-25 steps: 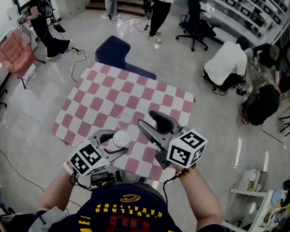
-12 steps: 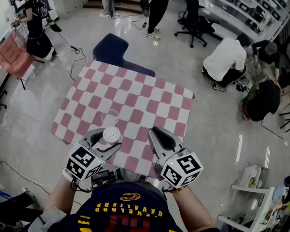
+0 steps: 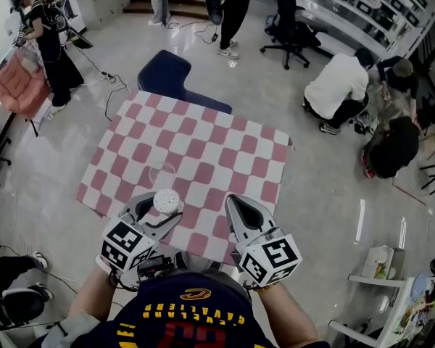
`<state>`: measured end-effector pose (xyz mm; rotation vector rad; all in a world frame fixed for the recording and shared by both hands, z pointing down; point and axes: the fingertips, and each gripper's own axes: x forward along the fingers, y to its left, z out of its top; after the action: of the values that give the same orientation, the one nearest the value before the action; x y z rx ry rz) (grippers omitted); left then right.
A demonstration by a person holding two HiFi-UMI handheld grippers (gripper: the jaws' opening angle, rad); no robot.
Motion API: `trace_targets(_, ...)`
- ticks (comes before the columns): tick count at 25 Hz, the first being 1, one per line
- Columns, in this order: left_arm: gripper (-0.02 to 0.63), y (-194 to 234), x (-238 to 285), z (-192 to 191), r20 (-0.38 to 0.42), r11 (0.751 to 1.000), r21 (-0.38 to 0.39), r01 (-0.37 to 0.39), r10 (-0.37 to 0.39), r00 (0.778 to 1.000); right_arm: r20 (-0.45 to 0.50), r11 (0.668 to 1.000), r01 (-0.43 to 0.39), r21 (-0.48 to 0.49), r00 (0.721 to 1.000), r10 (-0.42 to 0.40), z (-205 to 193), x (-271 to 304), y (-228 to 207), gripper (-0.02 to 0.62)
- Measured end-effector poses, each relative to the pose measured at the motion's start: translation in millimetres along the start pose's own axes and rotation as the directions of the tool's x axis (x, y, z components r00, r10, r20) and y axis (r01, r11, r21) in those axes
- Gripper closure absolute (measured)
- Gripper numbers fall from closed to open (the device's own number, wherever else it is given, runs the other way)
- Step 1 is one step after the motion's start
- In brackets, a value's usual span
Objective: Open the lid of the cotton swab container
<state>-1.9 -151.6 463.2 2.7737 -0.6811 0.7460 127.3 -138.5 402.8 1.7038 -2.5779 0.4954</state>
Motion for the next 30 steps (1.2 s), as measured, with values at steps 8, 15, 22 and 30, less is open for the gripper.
trace_targets(8,0.353,-4,-1,0,0.004,1.000,0.006,0.009,-0.009,1.000,0.029,0.998,0.025,-0.055,0.999,-0.023,5,-3,1,0.584)
trace_targets(15,0.353,0,1,-1,0.014,1.000,-0.006,0.018,-0.018,1.000,0.040,0.997,0.024,-0.067,0.999,-0.021,8,1,3,0.584)
trace_targets(22,0.353,0,5,1,0.020,1.000,-0.015,0.024,-0.024,1.000,0.051,0.997,0.025,-0.073,0.998,-0.021,12,2,0,0.584)
trace_targets(30,0.353,5,10,-1,0.027,1.000,-0.014,0.024,-0.023,0.999,0.049,0.997,0.034,-0.074,0.998,-0.030,7,9,-3,0.584)
